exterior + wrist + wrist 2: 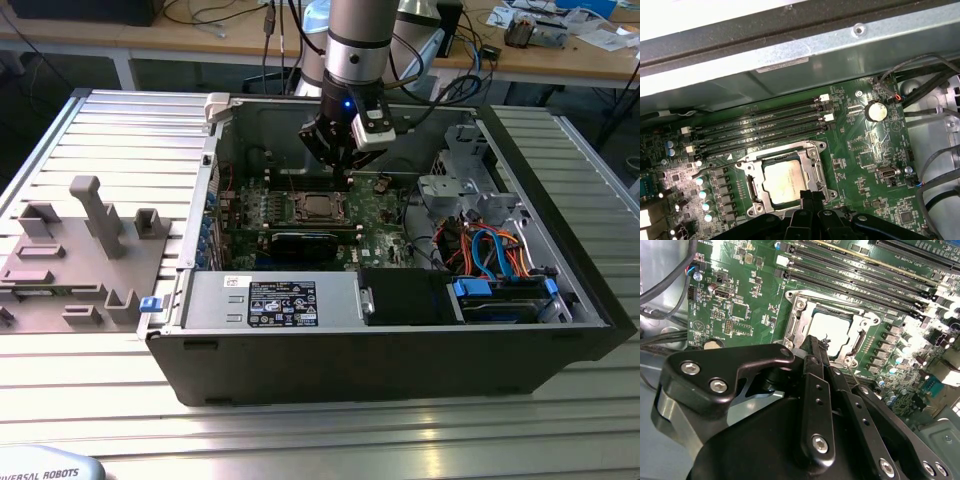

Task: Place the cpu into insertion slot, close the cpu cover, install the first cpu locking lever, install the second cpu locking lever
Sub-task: 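Install the first cpu locking lever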

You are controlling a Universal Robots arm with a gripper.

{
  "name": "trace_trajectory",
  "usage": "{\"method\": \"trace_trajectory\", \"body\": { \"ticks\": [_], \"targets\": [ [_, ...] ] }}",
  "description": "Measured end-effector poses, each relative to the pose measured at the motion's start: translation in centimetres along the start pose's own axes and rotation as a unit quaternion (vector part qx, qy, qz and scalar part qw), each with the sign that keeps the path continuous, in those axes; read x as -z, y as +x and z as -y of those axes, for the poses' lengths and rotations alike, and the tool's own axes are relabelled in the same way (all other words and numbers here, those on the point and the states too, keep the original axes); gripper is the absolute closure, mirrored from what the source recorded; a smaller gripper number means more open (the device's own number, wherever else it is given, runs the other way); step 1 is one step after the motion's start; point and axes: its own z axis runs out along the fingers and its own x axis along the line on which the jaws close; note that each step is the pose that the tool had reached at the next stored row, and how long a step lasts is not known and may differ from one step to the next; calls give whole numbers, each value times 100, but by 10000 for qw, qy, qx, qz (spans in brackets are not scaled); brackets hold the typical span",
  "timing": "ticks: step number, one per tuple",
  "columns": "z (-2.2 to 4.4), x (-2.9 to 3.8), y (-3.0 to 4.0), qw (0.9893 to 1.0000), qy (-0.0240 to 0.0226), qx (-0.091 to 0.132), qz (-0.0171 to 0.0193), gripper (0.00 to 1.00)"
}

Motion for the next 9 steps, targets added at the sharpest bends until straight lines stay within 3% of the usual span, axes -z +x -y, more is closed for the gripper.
{"method": "trace_trajectory", "body": {
  "ticks": [9],
  "targets": [
    [0, 0, 0, 10000, 0, 27, 1, 89]
  ]
}}
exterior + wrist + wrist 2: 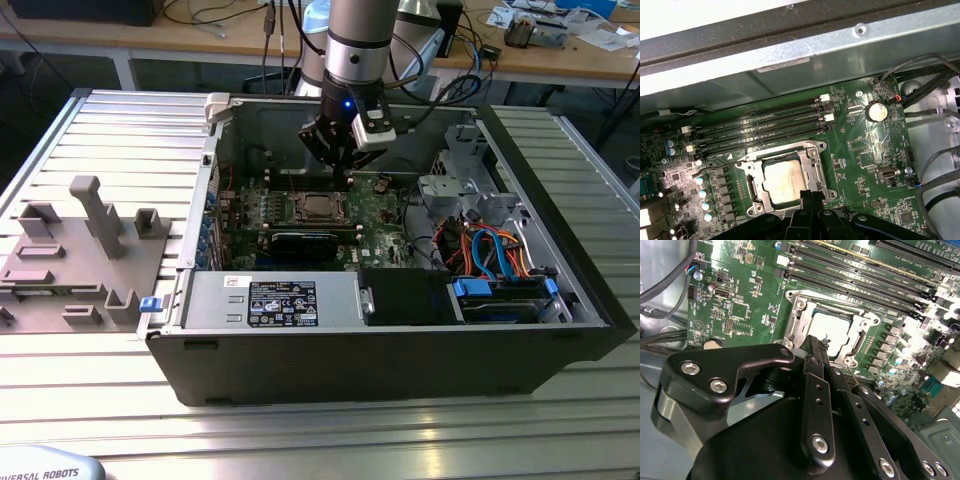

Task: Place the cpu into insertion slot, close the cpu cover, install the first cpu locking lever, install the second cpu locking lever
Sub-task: 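Install the first cpu locking lever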

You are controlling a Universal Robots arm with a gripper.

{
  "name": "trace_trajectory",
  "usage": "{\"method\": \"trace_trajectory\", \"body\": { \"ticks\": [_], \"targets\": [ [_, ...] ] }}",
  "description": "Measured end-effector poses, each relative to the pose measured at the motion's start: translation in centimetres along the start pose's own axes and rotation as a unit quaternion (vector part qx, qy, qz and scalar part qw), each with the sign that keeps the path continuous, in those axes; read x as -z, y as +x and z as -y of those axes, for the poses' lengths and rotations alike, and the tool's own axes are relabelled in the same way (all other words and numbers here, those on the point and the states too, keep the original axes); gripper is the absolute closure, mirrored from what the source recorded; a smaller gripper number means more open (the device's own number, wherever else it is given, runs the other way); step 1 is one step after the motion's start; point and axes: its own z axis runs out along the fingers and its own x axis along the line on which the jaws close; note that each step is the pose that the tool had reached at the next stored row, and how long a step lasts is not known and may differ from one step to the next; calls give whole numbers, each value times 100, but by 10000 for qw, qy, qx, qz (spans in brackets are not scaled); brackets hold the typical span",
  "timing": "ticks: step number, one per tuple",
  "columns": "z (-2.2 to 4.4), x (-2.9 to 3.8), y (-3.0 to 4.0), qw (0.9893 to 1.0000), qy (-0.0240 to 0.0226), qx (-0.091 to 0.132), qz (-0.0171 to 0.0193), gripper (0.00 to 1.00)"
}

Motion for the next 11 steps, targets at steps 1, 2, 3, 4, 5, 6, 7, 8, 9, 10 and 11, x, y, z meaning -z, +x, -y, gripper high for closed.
{"method": "trace_trajectory", "body": {
  "ticks": [1, 2, 3, 4, 5, 6, 7, 8, 9, 10, 11],
  "targets": [
    [0, 0, 0, 10000, 0, 4, 0, 89],
    [0, 0, 0, 10000, 0, 7, 0, 89],
    [0, 0, 0, 10000, 0, 11, 0, 89],
    [0, 0, 0, 10000, 0, 16, 0, 89],
    [0, 0, 0, 10000, 0, 19, 1, 89],
    [0, 0, 0, 10000, 0, 21, 0, 89],
    [0, 0, 0, 10000, 0, 26, 0, 89],
    [0, 0, 0, 10000, 0, 30, 1, 89],
    [0, 0, 0, 10000, 0, 34, 1, 89],
    [0, 0, 0, 10000, 0, 38, 1, 89],
    [0, 0, 0, 10000, 0, 42, 1, 89]
  ]
}}
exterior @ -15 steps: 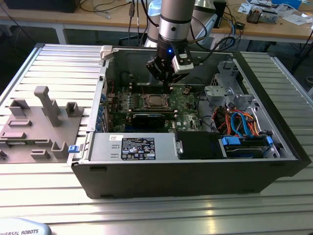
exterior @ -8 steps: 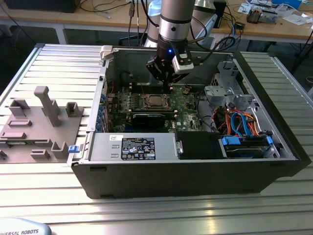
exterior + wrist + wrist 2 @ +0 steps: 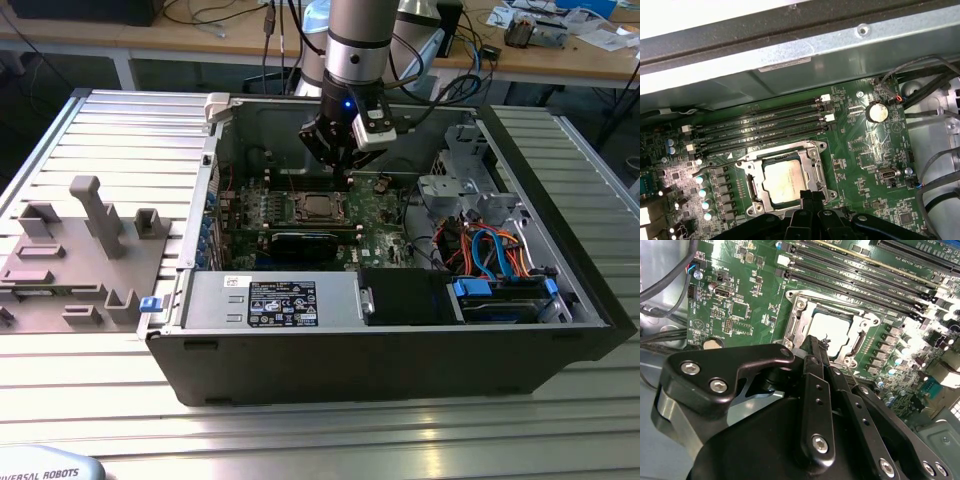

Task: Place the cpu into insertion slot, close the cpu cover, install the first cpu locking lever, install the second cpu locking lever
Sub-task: 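Install the first cpu locking lever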

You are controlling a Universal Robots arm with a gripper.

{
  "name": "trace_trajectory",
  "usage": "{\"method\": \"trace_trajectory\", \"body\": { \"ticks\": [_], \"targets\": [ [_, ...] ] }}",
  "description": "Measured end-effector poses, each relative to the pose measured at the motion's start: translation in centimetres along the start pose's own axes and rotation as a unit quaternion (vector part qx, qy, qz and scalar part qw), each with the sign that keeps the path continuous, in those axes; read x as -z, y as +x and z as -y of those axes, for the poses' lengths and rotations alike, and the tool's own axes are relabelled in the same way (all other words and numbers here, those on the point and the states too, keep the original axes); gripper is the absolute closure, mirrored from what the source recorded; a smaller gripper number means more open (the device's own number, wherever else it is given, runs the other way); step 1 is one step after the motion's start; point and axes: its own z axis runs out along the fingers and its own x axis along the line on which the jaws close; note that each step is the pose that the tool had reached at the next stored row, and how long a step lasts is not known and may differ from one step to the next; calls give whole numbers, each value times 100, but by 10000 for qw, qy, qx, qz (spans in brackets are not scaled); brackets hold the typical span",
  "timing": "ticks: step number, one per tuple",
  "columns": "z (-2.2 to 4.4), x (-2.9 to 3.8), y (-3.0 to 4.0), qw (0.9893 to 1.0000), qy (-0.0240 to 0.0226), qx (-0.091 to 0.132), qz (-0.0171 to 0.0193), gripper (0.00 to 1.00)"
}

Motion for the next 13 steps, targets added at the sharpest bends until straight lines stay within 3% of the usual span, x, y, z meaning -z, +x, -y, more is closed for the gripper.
{"method": "trace_trajectory", "body": {
  "ticks": [13],
  "targets": [
    [0, 0, 0, 10000, 1, 46, 1, 89]
  ]
}}
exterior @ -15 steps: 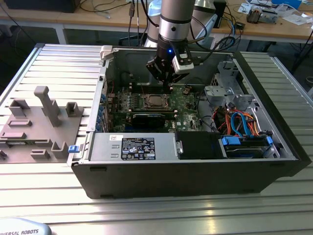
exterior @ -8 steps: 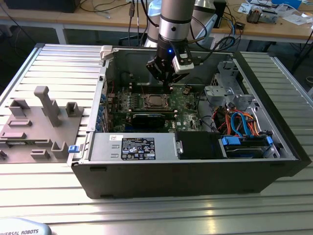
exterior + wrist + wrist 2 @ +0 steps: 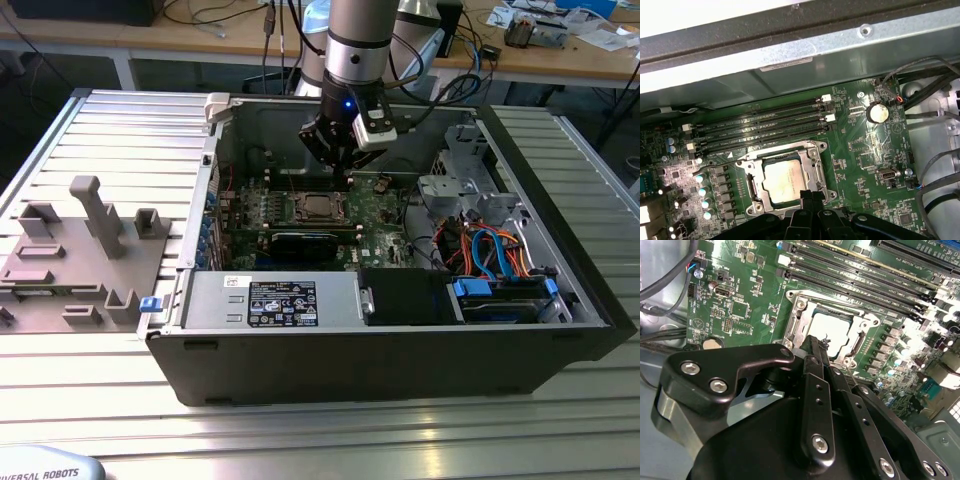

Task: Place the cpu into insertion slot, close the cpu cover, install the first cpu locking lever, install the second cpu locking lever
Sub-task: 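Install the first cpu locking lever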

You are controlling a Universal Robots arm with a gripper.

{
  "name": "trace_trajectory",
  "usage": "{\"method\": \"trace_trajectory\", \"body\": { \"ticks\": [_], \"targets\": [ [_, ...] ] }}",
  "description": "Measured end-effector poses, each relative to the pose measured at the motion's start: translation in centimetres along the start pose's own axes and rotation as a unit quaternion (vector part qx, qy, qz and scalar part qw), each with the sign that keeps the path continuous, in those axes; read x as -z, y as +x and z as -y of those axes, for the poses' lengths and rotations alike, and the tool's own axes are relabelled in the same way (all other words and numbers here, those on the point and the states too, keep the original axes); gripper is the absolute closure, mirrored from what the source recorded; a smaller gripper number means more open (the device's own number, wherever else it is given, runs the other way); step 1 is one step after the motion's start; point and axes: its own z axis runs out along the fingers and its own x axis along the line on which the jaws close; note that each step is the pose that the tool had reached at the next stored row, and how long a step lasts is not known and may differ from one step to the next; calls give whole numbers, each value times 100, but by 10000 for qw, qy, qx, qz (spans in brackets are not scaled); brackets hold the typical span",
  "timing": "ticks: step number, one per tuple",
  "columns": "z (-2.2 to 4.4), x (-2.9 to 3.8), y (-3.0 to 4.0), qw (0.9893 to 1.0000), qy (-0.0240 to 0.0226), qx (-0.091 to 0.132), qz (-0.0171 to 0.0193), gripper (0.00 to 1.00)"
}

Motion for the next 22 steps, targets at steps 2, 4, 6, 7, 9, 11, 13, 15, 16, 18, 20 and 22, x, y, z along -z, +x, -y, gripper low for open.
{"method": "trace_trajectory", "body": {
  "ticks": [2, 4, 6, 7, 9, 11, 13, 15, 16, 18, 20, 22],
  "targets": [
    [0, 0, 0, 10000, 0, 5, 0, 89],
    [0, 0, 0, 10000, 0, 11, 0, 89],
    [0, 0, 0, 10000, 0, 17, 0, 89],
    [0, 0, 0, 10000, 0, 19, 0, 89],
    [0, 0, 0, 10000, 0, 28, 0, 89],
    [0, 0, 0, 10000, 0, 34, 1, 89],
    [0, 0, 0, 10000, 0, 44, 1, 89],
    [0, 0, 0, 10000, 1, 53, 1, 89],
    [0, 0, 0, 10000, 0, 55, 1, 89],
    [0, 0, 0, 10000, 1, 64, 1, 89],
    [0, 0, 0, 10000, 1, 70, 1, 89],
    [0, 0, 0, 10000, 0, 77, 1, 89]
  ]
}}
